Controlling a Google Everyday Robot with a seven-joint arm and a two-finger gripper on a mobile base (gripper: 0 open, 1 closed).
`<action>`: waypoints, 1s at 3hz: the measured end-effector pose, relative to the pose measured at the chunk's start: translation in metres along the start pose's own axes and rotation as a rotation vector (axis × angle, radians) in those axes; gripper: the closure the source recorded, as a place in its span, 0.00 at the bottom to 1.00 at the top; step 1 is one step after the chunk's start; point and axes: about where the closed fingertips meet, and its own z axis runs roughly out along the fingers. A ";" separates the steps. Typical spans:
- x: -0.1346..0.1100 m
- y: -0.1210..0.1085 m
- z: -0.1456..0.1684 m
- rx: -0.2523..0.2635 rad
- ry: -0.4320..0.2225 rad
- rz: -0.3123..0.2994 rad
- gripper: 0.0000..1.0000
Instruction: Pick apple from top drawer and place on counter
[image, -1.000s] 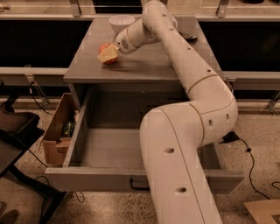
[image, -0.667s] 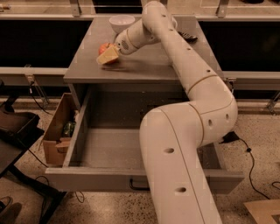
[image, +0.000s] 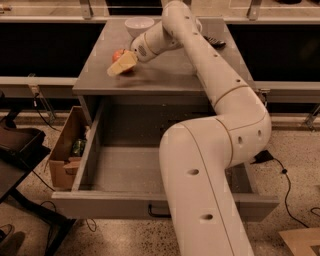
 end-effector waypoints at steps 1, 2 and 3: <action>-0.008 0.006 -0.006 -0.014 -0.008 -0.022 0.00; -0.010 -0.001 -0.053 0.069 0.030 -0.011 0.00; -0.021 -0.006 -0.139 0.255 0.051 0.041 0.00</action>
Offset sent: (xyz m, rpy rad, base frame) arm -0.1226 -0.1030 0.1965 -0.1282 -0.1793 -0.1690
